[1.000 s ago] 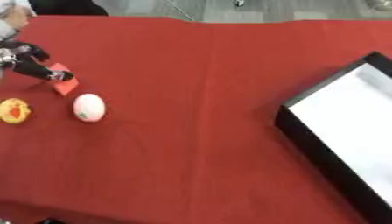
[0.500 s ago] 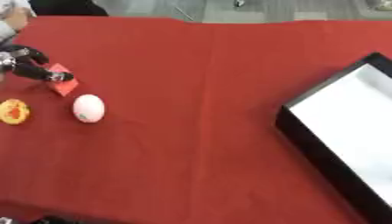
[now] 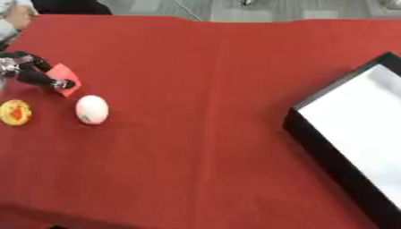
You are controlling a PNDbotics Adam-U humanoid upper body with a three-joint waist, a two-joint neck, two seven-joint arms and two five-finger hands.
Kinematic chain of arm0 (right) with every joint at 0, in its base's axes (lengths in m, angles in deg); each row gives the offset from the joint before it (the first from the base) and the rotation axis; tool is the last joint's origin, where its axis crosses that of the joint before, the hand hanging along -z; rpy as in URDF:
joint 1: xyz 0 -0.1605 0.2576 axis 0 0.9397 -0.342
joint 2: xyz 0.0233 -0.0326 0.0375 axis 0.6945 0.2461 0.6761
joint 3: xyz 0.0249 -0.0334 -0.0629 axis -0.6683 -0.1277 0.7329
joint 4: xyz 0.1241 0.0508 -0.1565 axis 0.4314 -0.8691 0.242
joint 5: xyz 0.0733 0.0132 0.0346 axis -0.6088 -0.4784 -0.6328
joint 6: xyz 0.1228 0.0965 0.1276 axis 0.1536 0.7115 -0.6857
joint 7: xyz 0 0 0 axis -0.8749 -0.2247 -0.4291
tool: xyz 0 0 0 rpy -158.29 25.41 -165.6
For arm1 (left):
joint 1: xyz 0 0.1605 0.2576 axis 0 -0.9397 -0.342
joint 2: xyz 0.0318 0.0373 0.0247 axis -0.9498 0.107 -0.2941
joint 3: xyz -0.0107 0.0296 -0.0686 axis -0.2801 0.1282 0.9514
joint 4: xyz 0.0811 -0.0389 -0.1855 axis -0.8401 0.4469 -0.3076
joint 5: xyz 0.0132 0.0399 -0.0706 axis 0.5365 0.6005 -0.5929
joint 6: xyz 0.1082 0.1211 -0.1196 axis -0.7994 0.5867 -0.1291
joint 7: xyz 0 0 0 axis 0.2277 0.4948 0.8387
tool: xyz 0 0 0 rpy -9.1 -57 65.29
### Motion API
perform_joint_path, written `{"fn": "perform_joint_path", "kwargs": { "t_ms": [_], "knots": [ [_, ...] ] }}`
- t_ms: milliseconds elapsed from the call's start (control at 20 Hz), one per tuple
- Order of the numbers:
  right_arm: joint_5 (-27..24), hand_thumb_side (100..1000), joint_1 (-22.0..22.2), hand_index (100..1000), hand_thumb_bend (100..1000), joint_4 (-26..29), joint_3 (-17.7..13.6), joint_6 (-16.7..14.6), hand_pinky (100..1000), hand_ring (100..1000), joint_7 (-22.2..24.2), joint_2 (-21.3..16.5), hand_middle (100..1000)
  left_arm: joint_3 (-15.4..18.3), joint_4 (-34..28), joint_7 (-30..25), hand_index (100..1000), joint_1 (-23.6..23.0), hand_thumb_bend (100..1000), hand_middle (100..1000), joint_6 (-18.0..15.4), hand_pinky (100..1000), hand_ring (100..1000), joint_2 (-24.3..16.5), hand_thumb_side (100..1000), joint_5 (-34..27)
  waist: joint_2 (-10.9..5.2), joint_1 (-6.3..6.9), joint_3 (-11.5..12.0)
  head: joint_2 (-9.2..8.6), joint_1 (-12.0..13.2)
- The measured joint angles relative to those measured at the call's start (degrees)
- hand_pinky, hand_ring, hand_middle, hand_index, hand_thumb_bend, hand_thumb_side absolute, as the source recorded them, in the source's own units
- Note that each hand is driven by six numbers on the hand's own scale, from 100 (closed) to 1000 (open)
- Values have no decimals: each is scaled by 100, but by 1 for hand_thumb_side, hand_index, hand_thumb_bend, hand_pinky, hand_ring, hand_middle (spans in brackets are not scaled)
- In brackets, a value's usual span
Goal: Pick up the objects with one hand, pass them to the other hand, and then place them into the box on the other side of the table.
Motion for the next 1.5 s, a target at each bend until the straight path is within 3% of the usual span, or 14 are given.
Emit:
{"fn": "perform_joint_path", "kwargs": {
  "t_ms": [800, 1100, 1300, 1500],
  "knots": [
    [63, 538, 2, 1000, 100, -2, 0, 10, 1000, 1000, 16, 34, 1000, 14, 33, 43, 673, -3, 253, 814, 96, 1000, 897, 0, 307, -25, 15, 0, -11, 1, 46],
    [62, 534, 31, 1000, 100, -2, -2, 17, 1000, 1000, 22, 48, 1000, 24, 2, -12, 616, 6, 100, 782, 133, 1000, 875, 0, 256, -89, 15, 0, 0, 25, 43],
    [24, 529, 38, 1000, 100, -3, -2, 18, 1000, 1000, 23, 48, 1000, 47, -347, -38, 610, 5, 100, 764, 122, 1000, 866, -6, 241, -473, 15, 0, 30, 60, 31],
    [-64, 524, 62, 1000, 100, -3, -2, 15, 1000, 1000, 20, 45, 1000, -24, -1153, 51, 616, -62, 100, 747, 39, 1000, 858, -105, 220, -891, 8, 0, 42, 103, 9]
  ]
}}
